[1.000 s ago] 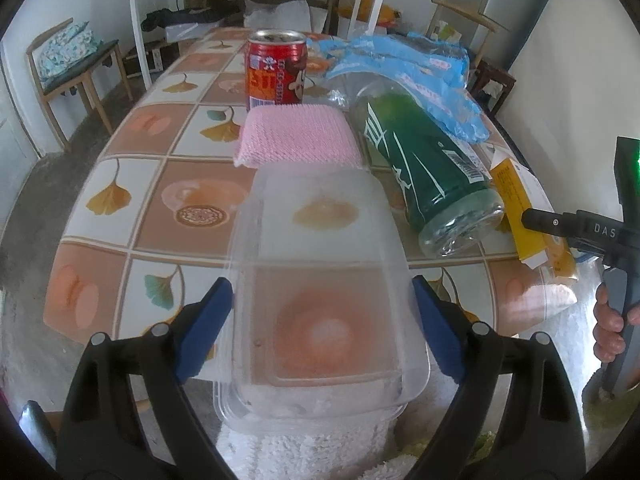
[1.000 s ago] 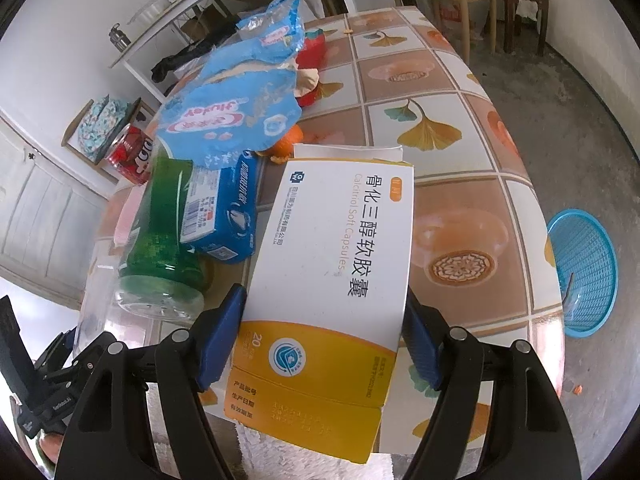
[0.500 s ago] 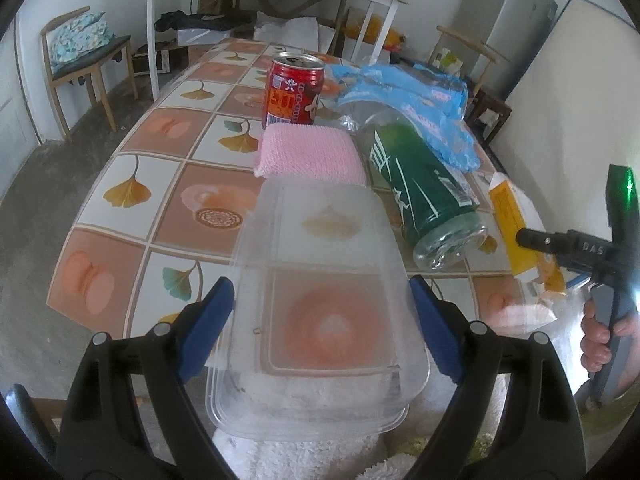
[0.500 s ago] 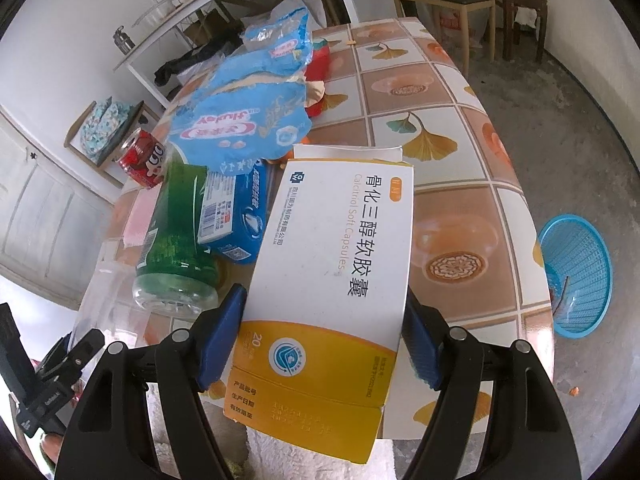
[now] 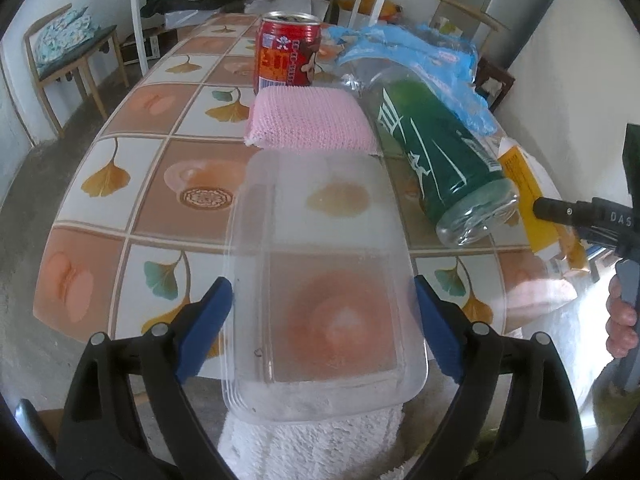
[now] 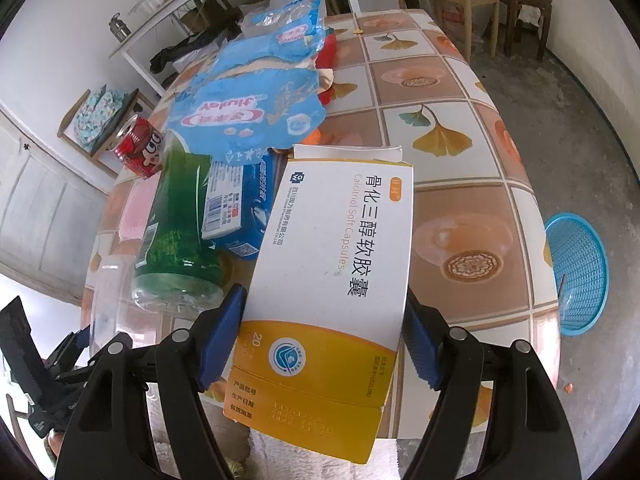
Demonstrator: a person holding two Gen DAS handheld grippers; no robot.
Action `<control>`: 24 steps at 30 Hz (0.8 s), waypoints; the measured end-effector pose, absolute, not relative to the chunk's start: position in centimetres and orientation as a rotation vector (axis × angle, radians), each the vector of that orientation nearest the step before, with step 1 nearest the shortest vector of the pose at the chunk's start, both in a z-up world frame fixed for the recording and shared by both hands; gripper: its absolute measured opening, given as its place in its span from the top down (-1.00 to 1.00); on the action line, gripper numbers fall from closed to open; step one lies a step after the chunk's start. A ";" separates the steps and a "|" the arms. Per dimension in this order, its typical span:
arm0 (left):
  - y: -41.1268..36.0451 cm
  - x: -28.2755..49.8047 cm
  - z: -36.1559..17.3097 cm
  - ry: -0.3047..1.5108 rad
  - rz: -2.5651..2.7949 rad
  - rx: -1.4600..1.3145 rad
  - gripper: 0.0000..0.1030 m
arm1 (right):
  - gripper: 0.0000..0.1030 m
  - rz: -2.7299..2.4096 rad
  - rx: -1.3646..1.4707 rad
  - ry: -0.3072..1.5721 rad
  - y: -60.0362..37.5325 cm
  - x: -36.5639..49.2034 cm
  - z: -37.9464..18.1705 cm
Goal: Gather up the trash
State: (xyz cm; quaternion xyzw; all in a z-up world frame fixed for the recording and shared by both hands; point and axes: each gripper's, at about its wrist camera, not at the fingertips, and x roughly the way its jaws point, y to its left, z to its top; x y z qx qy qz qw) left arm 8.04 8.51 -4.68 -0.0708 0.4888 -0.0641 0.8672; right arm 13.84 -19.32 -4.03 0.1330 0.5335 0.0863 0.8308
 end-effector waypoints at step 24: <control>10.8 5.0 0.3 0.851 -0.108 -0.225 -0.61 | -0.40 0.216 0.301 1.051 -20.1 12.6 -1.5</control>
